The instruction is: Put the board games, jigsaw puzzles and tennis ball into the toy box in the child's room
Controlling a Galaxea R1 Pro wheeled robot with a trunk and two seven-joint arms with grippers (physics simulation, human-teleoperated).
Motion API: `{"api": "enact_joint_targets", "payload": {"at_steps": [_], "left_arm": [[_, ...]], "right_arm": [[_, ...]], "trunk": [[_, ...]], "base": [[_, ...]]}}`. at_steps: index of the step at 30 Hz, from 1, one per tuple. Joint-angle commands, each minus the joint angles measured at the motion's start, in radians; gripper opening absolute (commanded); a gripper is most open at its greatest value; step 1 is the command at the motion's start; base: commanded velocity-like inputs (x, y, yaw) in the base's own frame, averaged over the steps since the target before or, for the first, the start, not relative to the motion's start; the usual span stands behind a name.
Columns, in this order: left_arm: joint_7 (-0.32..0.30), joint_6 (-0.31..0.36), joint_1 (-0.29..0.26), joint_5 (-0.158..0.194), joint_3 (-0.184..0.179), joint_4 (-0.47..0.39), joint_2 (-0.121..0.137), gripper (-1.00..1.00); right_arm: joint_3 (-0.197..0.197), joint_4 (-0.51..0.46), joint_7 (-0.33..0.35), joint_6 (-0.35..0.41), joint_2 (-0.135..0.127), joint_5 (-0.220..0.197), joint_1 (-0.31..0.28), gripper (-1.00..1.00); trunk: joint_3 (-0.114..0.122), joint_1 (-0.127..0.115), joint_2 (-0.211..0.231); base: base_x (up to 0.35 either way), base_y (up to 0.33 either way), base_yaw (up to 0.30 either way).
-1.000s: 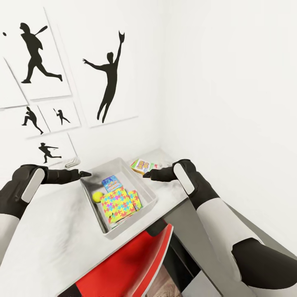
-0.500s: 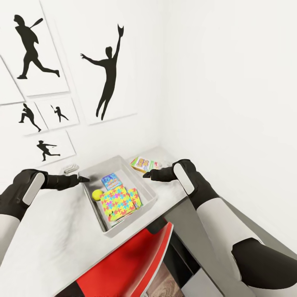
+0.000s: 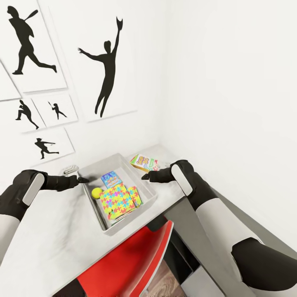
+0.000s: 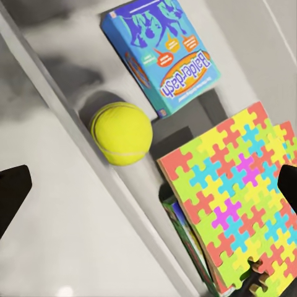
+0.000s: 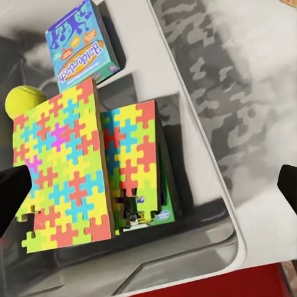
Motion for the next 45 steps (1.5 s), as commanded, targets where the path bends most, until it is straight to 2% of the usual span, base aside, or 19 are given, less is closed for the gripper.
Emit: {"api": "enact_joint_targets", "payload": {"at_steps": [1, 11, 29, 45], "left_arm": [[-0.010, 0.001, -0.001, -0.009, -0.002, 0.000, 0.001, 1.00], [-0.010, 0.001, -0.001, -0.009, -0.007, 0.002, -0.004, 1.00], [-0.010, 0.001, -0.001, -0.009, -0.009, 0.002, -0.005, 1.00], [-0.010, 0.001, -0.001, -0.009, -0.013, 0.002, -0.006, 1.00]], "right_arm": [[0.002, 0.000, 0.000, 0.003, 0.000, 0.000, -0.001, 1.00], [0.007, -0.002, 0.002, 0.000, -0.007, 0.002, -0.001, 1.00], [0.008, -0.001, 0.000, -0.009, -0.008, 0.001, -0.001, 1.00], [0.009, 0.009, 0.000, -0.009, -0.011, -0.001, -0.001, 1.00]], "trunk": [[-0.003, 0.001, -0.002], [-0.016, 0.001, -0.002], [-0.021, 0.001, -0.002], [-0.043, 0.001, -0.002]], "base": [[0.000, 0.000, 0.000], [0.000, 0.000, 0.000], [0.000, 0.000, 0.000], [0.000, 0.000, 0.000]]}}
